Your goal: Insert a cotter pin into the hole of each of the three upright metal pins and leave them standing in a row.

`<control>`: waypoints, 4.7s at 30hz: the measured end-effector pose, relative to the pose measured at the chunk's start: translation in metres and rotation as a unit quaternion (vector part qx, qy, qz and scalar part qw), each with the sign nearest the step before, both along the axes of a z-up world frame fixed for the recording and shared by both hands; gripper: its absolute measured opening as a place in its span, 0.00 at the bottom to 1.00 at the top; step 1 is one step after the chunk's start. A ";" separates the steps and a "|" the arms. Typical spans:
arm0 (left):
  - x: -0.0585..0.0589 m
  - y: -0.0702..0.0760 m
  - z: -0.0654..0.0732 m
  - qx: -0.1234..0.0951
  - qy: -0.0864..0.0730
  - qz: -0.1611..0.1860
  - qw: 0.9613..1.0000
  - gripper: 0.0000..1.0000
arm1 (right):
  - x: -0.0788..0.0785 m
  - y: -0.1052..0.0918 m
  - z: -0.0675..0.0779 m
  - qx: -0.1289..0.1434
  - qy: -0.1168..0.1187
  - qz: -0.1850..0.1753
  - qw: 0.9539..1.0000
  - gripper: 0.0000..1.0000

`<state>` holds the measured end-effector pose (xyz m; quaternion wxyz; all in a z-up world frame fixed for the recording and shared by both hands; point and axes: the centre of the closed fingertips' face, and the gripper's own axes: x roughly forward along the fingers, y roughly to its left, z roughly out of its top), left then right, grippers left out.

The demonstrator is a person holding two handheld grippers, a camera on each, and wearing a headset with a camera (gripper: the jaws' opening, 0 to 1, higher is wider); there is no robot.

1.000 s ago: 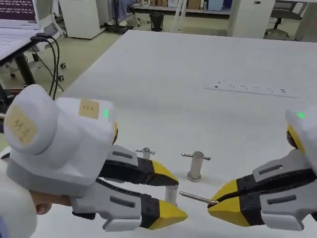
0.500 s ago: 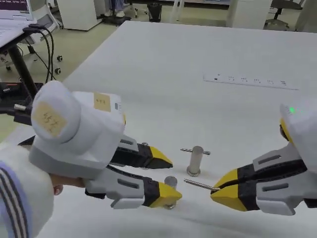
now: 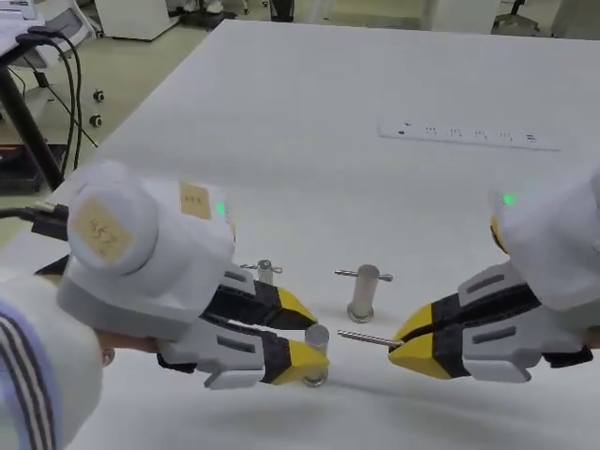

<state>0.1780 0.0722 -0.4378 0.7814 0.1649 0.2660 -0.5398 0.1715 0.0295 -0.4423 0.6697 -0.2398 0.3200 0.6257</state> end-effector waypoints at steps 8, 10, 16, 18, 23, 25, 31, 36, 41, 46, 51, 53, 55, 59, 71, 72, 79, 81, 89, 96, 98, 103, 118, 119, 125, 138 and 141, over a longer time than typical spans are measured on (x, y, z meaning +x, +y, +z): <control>0.004 0.001 -0.002 0.009 -0.007 -0.010 1.000 0.10 | 0.002 0.002 -0.003 -0.011 -0.010 0.016 1.000 0.00; 0.004 0.001 -0.002 0.008 -0.006 -0.011 1.000 0.09 | 0.003 0.002 -0.004 -0.014 -0.013 0.016 1.000 0.00; 0.004 0.002 -0.002 0.009 -0.009 -0.015 1.000 0.09 | 0.004 0.002 -0.005 -0.017 -0.011 0.019 1.000 0.00; 0.004 0.002 -0.002 0.009 -0.009 -0.014 1.000 0.09 | 0.004 0.002 -0.005 -0.020 -0.013 0.022 0.999 0.00; 0.004 0.002 -0.002 0.011 -0.009 -0.015 1.000 0.09 | 0.004 0.006 -0.005 -0.017 -0.014 0.026 0.999 0.00; 0.004 0.002 -0.002 0.010 -0.008 -0.013 1.000 0.09 | 0.004 0.008 -0.005 -0.017 -0.015 0.027 0.999 0.00; 0.004 0.002 -0.002 0.006 -0.003 -0.007 1.000 0.09 | 0.008 0.013 -0.007 -0.022 -0.013 0.024 0.999 0.00; 0.004 0.001 -0.002 0.008 -0.008 -0.012 1.000 0.09 | 0.008 0.016 -0.009 -0.027 -0.013 0.026 0.999 0.00; 0.004 0.002 -0.003 0.006 -0.001 -0.008 1.000 0.09 | 0.007 0.022 -0.009 -0.023 -0.012 0.019 0.999 0.00; 0.002 0.000 -0.003 0.012 -0.002 -0.019 1.000 0.09 | 0.003 0.034 -0.006 -0.009 -0.010 0.025 1.000 0.00; 0.002 -0.002 -0.003 0.014 -0.001 -0.021 1.000 0.09 | 0.003 0.041 -0.004 -0.004 -0.008 0.032 0.999 0.00; 0.001 -0.003 -0.003 0.016 -0.002 -0.023 1.000 0.09 | 0.002 0.042 -0.004 -0.003 -0.009 0.036 0.999 0.00; 0.002 -0.003 -0.003 0.018 -0.003 -0.024 1.000 0.09 | 0.001 0.042 -0.005 -0.007 -0.010 0.044 0.999 0.00; 0.002 -0.004 -0.003 0.020 -0.010 -0.028 0.999 0.09 | 0.001 0.042 -0.006 -0.013 -0.017 0.058 0.998 0.00; 0.003 -0.006 -0.005 -0.012 0.015 0.006 1.000 0.10 | 0.001 0.041 -0.007 -0.015 -0.034 0.083 0.996 0.00; 0.003 -0.006 -0.005 -0.016 0.016 0.008 1.000 0.11 | 0.001 0.042 -0.007 -0.014 -0.036 0.085 0.996 0.00; -0.001 0.002 0.004 -0.040 0.021 0.027 0.999 0.29 | 0.000 0.045 -0.004 0.007 -0.032 0.073 0.997 0.08; -0.007 0.003 0.011 -0.068 0.044 0.040 0.996 0.35 | -0.001 0.045 -0.004 0.013 -0.030 0.068 0.997 0.11; -0.023 0.027 0.014 -0.055 0.035 0.064 0.996 0.60 | -0.001 0.053 -0.004 0.055 -0.002 0.016 0.998 0.18; -0.031 0.044 0.013 -0.062 0.032 0.110 0.992 0.86 | 0.001 0.058 -0.007 0.072 0.012 -0.005 0.997 0.23; -0.033 0.048 0.014 -0.064 0.033 0.121 0.990 0.91 | 0.001 0.060 -0.009 0.072 0.015 -0.008 0.997 0.23; -0.041 0.053 0.014 -0.068 0.046 0.139 0.987 0.99 | 0.000 0.065 -0.014 0.073 0.021 -0.009 0.997 0.23; -0.048 0.061 0.014 -0.055 0.034 0.177 0.982 0.99 | -0.001 0.078 -0.021 0.075 0.026 -0.008 0.997 0.21; -0.049 0.060 0.015 -0.056 0.035 0.177 0.982 0.99 | -0.001 0.078 -0.021 0.075 0.026 -0.008 0.997 0.21; -0.049 0.058 0.017 -0.058 0.032 0.178 0.982 0.99 | 0.003 0.080 -0.022 0.076 0.019 -0.017 0.997 0.16; -0.036 0.061 0.026 -0.047 0.018 0.179 0.982 0.99 | 0.001 0.083 -0.018 0.074 0.001 -0.013 0.997 0.10; -0.030 0.067 0.025 -0.043 0.018 0.187 0.981 0.99 | -0.002 0.084 -0.019 0.074 -0.010 -0.008 0.997 0.09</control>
